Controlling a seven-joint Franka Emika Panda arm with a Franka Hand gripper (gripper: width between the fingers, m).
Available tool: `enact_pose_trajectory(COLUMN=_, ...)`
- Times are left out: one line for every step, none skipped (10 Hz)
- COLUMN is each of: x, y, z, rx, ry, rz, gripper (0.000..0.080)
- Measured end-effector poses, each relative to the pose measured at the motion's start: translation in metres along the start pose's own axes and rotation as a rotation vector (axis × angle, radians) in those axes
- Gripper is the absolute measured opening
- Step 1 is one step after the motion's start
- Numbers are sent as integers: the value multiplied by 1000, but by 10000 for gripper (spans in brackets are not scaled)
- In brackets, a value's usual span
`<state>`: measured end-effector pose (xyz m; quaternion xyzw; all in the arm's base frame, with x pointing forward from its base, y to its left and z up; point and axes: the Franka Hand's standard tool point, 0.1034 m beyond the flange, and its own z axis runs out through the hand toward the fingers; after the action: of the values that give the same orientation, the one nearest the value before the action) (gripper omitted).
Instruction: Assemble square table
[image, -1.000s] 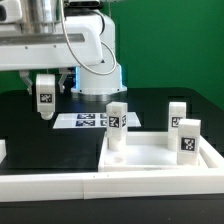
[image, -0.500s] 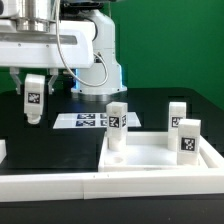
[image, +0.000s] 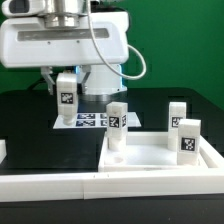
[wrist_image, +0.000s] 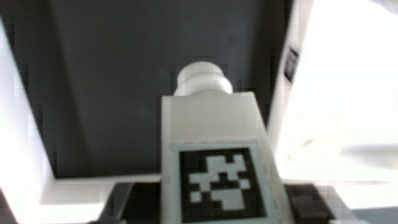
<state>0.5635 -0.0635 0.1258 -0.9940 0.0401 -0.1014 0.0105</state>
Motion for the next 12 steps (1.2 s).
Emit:
enact_pose_trajectory(x=4, y=-7, z=1, rx=-1, ry=12, rz=7, gripper=290)
enact_pose_trajectory(x=3, y=-5, z=1, rx=-1, ry=10, rz=5, gripper=290)
enact_pose_trajectory(x=3, y=-5, z=2, rx=-2, ry=9, rz=7, gripper=290)
enact_pose_trajectory(x=3, y=-5, z=2, rx=-2, ry=9, rz=6, gripper=290)
enact_pose_trajectory(x=3, y=-5, z=2, rx=-2, ry=8, rz=7, gripper=290)
enact_pose_trajectory(x=2, y=-5, z=3, rx=-2, ry=7, rz=7, gripper=290)
enact_pose_trajectory(x=3, y=-11, z=6, rx=3, ry=1, rz=26, gripper=290)
enact_pose_trajectory(x=14, y=-20, z=8, rx=13, ry=-5, rz=25, gripper=290)
enact_pose_trajectory(x=26, y=-27, z=10, rx=14, ry=9, rz=20, gripper=290)
enact_pose_trajectory(x=33, y=-33, z=12, rx=13, ry=25, rz=12, gripper=290)
enact_pose_trajectory(x=39, y=-39, z=13, rx=11, ry=49, rz=2, gripper=290)
enact_pose_trajectory(x=43, y=-42, z=11, rx=8, ry=72, rz=-11, gripper=290)
